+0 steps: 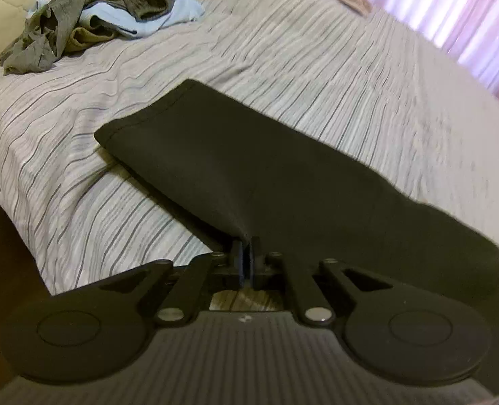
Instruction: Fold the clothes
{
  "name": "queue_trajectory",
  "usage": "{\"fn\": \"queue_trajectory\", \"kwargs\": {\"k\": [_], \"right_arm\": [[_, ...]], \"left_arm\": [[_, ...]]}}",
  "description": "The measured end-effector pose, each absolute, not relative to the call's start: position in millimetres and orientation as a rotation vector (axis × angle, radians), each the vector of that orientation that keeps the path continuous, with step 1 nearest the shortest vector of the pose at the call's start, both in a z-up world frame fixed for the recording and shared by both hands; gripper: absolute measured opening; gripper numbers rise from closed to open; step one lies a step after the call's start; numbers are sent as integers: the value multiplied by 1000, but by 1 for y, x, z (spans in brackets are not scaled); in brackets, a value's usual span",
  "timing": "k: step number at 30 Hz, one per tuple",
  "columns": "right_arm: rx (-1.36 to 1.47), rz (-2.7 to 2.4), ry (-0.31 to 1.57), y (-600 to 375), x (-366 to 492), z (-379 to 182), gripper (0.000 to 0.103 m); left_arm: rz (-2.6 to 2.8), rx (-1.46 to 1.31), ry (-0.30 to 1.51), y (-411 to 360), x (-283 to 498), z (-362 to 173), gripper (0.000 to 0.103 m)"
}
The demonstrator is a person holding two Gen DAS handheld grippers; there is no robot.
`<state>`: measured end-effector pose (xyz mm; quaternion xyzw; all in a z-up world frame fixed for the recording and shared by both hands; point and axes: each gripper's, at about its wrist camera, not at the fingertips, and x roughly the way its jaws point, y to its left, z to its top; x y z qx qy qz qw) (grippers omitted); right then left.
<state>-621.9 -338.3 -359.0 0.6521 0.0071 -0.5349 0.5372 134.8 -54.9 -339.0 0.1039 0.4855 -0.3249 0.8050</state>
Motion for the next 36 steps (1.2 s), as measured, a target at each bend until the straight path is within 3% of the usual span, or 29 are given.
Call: {"fn": "queue_trajectory", "kwargs": {"k": [1, 3, 4, 8, 17, 26, 28, 30, 34, 36], "right_arm": [[1563, -1270, -9, -338, -623, -359, 11], [1577, -1260, -74, -336, -626, -356, 33], [1559, -1265, -97, -335, -627, -352, 36], [1522, -1273, -143, -340, -634, -344, 36], [1523, -1287, -61, -355, -632, -358, 36], [1558, -1266, -142, -347, -634, -363, 38], [1544, -1282, -127, -349, -632, -364, 25], [1481, -1318, -85, -345, -628, -354, 19], [1370, -1392, -12, -332, -619, -335, 18], [1416, -1414, 52, -337, -619, -351, 18]], "left_arm": [[-689, 218, 1046, -56, 135, -338, 5], [-684, 209, 1050, -54, 135, -335, 6], [-683, 209, 1049, -53, 135, -334, 9], [-675, 221, 1043, -49, 131, -329, 10], [-716, 262, 1044, -51, 114, -317, 10], [-785, 265, 1042, -68, 100, -304, 10], [-810, 280, 1034, -74, 95, -302, 10], [-840, 301, 1021, -81, 91, -300, 9], [-912, 366, 980, -103, 77, -299, 9], [-949, 393, 975, -116, 70, -300, 9]]}}
